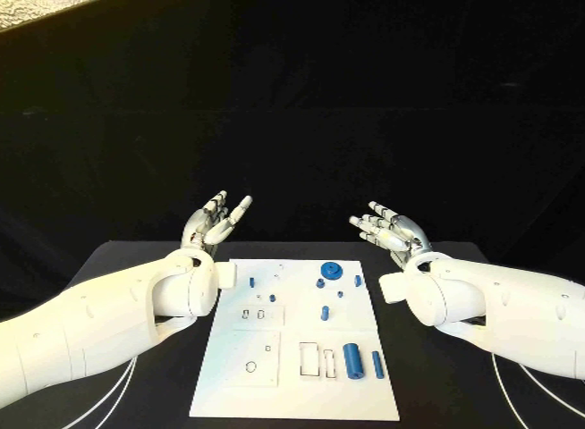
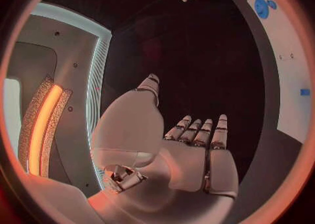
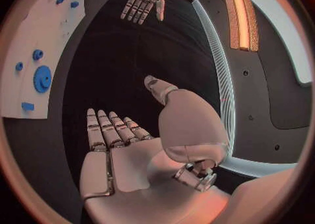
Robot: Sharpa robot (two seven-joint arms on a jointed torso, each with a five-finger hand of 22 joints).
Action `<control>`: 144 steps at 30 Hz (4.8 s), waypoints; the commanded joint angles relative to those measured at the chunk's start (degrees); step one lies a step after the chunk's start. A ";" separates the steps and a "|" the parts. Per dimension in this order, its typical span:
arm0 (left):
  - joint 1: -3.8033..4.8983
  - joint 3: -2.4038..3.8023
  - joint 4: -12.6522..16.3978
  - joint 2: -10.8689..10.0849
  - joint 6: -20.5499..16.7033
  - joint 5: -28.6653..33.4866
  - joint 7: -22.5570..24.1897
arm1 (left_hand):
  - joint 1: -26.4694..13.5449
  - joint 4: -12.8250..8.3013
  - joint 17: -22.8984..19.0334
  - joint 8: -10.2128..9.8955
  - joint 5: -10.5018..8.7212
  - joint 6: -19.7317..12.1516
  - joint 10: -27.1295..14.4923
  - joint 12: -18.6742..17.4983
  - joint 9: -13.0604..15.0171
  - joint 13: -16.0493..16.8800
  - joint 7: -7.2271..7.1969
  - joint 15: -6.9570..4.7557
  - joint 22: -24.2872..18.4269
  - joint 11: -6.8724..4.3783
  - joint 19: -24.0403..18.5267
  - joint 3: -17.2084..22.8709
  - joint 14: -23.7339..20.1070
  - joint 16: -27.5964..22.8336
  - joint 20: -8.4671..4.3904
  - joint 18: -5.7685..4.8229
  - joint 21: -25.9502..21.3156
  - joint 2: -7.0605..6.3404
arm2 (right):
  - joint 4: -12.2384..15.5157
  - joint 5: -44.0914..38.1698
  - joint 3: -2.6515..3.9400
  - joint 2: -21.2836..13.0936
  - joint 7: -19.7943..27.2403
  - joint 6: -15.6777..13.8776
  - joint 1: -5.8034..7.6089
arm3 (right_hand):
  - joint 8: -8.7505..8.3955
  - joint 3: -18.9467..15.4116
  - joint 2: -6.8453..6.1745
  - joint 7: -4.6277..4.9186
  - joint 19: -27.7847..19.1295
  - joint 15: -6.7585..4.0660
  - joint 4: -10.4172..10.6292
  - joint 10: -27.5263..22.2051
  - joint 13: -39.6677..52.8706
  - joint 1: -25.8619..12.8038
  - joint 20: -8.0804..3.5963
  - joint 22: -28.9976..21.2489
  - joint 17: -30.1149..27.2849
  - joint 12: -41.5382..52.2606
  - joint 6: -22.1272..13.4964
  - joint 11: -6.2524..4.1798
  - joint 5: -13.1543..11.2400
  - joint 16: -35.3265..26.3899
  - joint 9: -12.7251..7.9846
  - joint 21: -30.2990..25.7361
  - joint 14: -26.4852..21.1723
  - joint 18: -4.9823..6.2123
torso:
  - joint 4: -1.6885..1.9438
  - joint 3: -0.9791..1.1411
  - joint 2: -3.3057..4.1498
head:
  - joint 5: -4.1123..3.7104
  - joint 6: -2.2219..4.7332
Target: Assemble the parts on the task board
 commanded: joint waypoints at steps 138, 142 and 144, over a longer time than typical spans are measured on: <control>3.28 0.81 18.48 -13.40 18.08 -11.06 -6.88 | 14.74 -0.48 25.54 16.16 -0.02 39.22 55.09 6.38 10.28 3.45 5.75 -5.81 13.67 0.15 42.54 17.61 57.54 26.50 -4.95 5.51 30.75 -3.87 | -2.08 -88.80 -0.96 4.76 -31.47 5.34 7.20 | 15.62 8.34 -5.86 0.16 61.88 -16.47 -3.24 58.79 4.95 15.00 -11.24 66.91 63.48 5.66 51.97 -12.58 -3.91 75.79 14.72 74.42 69.60 0.55 | 6.91 -2.54 12.55 | -6.61 1.12; 3.28 0.81 18.51 -13.36 18.15 -11.00 -6.93 | 14.74 -0.48 25.54 16.16 -0.02 39.22 55.09 6.38 10.28 3.45 5.75 -5.81 13.67 0.15 42.54 17.61 57.54 26.50 -4.95 5.51 30.75 -3.87 | -3.27 -89.13 -0.93 6.41 -32.30 4.44 7.34 | 15.65 8.36 -5.94 0.18 61.82 -16.50 -3.44 58.73 5.03 15.06 -11.29 66.89 63.43 5.63 51.85 -12.57 -3.78 75.80 14.83 74.41 69.58 0.57 | 6.96 -2.61 12.60 | -6.64 1.26; 3.28 0.81 18.52 -13.34 18.15 -10.98 -6.94 | 14.74 -0.48 25.54 16.16 -0.02 39.22 55.09 6.38 10.28 3.45 5.75 -5.81 13.67 0.15 42.54 17.61 57.54 26.50 -4.95 5.51 30.75 -3.87 | -4.03 -89.32 -0.92 7.24 -32.64 4.05 7.37 | 15.65 8.36 -5.94 0.18 61.82 -16.50 -3.44 58.73 5.03 15.06 -11.29 66.89 63.43 5.63 51.85 -12.57 -3.78 75.80 14.83 74.41 69.58 0.57 | 6.92 -2.59 12.65 | -6.57 1.32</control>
